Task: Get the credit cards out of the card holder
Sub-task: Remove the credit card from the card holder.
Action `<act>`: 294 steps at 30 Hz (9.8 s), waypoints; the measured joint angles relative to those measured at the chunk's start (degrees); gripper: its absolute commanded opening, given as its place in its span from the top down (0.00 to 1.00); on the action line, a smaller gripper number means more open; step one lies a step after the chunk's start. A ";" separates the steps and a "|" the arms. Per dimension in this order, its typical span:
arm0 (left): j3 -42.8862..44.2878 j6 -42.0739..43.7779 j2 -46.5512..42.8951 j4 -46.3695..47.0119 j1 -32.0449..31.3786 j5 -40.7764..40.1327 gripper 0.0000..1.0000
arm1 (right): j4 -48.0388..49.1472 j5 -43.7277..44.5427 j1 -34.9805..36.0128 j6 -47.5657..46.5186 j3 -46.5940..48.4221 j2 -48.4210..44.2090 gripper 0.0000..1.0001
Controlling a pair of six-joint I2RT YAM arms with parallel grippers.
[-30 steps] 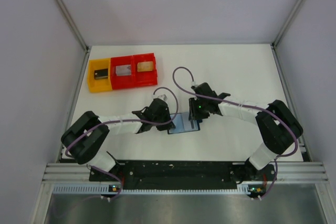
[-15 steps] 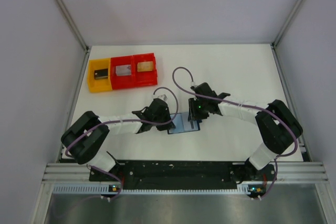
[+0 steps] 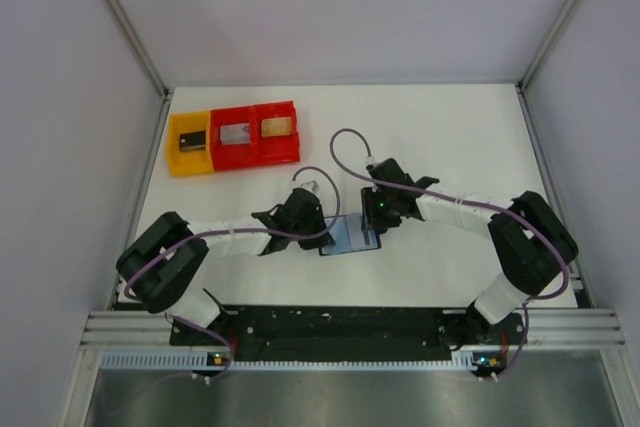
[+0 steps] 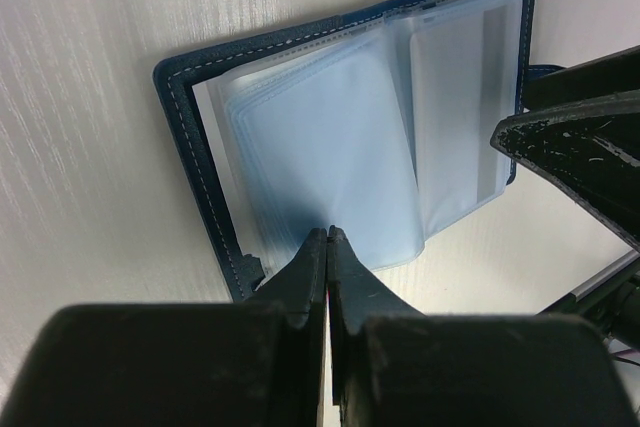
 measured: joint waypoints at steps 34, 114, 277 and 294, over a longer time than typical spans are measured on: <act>-0.42 -0.02 0.00 0.85 -0.26 0.00 1.00 | -1.36 -1.70 0.39 -0.04 1.18 0.87 0.67; -2.40 -1.07 -0.35 4.50 -0.66 -0.02 1.00 | -2.34 -1.29 1.14 1.07 3.10 1.46 0.68; -15.80 -10.62 -22.36 2.89 -2.89 -12.11 0.93 | 1.88 -13.84 6.88 0.04 6.32 0.35 0.81; -11.56 -9.35 -14.78 3.61 -2.16 -12.92 0.93 | 4.76 -8.37 7.23 -2.58 4.04 0.90 0.49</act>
